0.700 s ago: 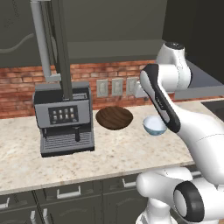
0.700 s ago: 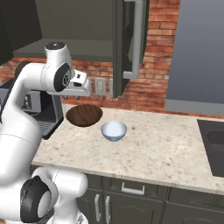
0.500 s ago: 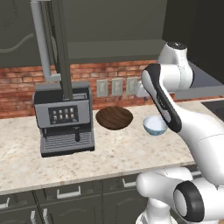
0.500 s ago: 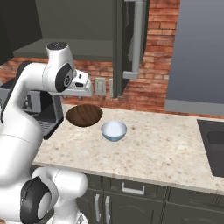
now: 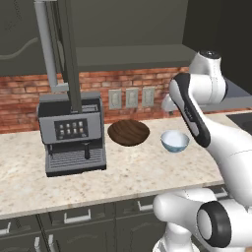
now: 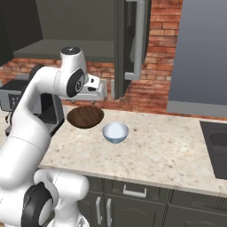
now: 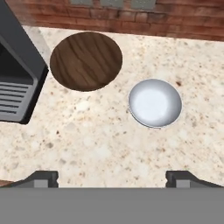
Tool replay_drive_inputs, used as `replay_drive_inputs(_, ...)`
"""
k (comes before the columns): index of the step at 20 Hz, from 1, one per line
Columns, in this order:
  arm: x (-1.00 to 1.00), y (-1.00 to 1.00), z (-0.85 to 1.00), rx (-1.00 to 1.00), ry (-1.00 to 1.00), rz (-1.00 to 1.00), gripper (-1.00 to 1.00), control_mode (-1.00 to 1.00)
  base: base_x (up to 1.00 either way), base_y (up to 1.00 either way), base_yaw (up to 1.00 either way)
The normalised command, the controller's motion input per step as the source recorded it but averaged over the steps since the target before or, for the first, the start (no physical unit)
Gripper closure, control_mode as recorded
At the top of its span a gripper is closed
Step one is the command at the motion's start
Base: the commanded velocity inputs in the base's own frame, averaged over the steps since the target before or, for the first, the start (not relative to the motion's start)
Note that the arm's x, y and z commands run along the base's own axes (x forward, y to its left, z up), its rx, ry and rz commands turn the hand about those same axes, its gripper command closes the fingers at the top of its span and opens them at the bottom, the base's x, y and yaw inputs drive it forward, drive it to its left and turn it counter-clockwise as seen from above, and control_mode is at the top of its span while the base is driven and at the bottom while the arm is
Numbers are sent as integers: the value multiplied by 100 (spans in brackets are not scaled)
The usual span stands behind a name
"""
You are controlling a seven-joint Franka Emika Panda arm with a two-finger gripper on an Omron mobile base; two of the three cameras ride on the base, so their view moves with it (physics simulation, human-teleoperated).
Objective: Pick up the bowls on the counter and stack them on top of one another in the open cabinet. Place the smaller bowl on top of the larger bowl.
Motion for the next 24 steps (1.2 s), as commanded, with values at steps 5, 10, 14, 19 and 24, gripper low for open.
replay_drive_inputs(5, 3, -9, -43, -6, 3, 7, -100, -100, 0, 0, 0)
replay_drive_inputs(10, 11, -5, -49, -4, 3, 7, -100, -100, 0, 0, 0)
replay_drive_inputs(14, 23, -2, -51, -5, 0, 8, -100, -100, 0, 0, 0)
replay_drive_inputs(19, 41, -1, -49, -6, 0, 7, -100, -100, 0, 0, 0)
replay_drive_inputs(24, 41, -6, -41, -5, 0, 7, -100, -100, 0, 0, 0)
